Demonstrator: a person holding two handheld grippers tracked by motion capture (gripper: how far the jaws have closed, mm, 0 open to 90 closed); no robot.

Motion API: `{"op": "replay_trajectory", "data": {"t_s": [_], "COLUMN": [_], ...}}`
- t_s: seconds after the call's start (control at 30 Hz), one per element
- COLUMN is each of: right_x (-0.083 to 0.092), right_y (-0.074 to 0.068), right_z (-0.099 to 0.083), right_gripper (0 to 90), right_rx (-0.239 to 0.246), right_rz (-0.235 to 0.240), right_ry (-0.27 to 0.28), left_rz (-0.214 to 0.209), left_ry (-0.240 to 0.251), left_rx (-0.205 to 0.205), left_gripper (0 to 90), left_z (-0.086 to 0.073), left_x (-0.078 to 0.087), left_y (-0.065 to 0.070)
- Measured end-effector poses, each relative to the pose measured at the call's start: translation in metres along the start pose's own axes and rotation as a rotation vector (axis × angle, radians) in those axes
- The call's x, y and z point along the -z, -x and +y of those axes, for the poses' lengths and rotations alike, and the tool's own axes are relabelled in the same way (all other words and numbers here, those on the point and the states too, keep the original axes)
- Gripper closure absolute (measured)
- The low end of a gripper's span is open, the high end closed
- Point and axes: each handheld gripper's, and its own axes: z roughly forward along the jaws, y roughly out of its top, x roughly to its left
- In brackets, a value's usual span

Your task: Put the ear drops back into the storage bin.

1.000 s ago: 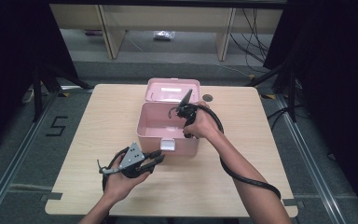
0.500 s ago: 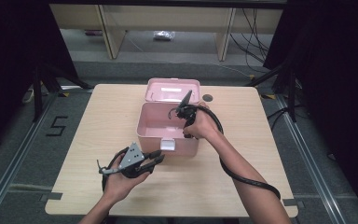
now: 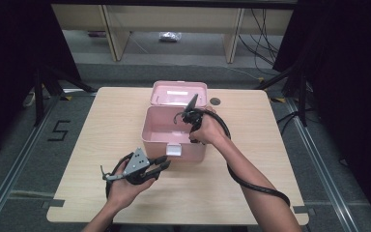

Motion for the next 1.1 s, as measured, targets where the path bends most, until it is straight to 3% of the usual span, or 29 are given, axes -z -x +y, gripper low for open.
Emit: {"op": "replay_trajectory", "data": {"t_s": [0.37,0.47,0.57,0.63,0.73,0.8,0.83,0.87,0.9,1.0,1.07,1.1], "right_x": [-0.001,-0.001,-0.001,0.0,0.001,0.003,0.002,0.003,0.005,0.007,0.009,0.01], "right_y": [0.001,0.0,0.001,0.0,0.002,-0.001,0.002,0.002,0.0,0.001,-0.001,0.003], "right_z": [0.001,0.001,0.001,0.001,0.001,0.001,0.001,0.001,0.001,0.001,0.0,0.0], "right_gripper": [71.1,71.1,70.9,71.5,71.3,71.1,70.5,69.9,69.3,67.7,66.2,65.8], "right_rx": [0.032,0.022,0.05,0.024,0.049,0.019,0.048,0.047,0.001,0.016,-0.013,0.04], "right_rz": [-0.004,-0.004,-0.017,-0.007,-0.009,-0.007,-0.012,-0.009,-0.003,-0.004,0.004,-0.006], "right_ry": [-0.008,-0.015,-0.008,-0.021,-0.011,-0.028,-0.012,-0.02,-0.024,-0.011,-0.004,0.009], "left_rz": [0.006,0.005,0.006,0.006,0.005,0.005,0.005,-0.003,-0.002,0.004,0.003,0.002], "left_ry": [-0.009,-0.009,-0.009,-0.009,-0.01,-0.01,-0.01,0.002,0.0,-0.011,-0.008,-0.008], "left_rx": [-0.006,-0.002,-0.001,-0.001,-0.002,-0.003,-0.004,0.0,-0.001,-0.006,-0.004,-0.004], "left_gripper": [74.4,74.4,74.4,74.4,74.4,74.4,74.4,74.4,74.4,74.4,74.3,74.1], "left_z": [0.001,0.0,0.0,0.0,0.0,0.001,0.001,0.001,0.001,0.001,0.001,0.001], "left_x": [0.001,0.0,0.0,0.0,0.0,0.0,0.0,-0.001,-0.001,0.0,-0.001,-0.001], "left_y": [0.0,0.0,0.0,0.0,0.0,0.001,0.001,0.0,0.001,0.001,0.001,0.001]}}
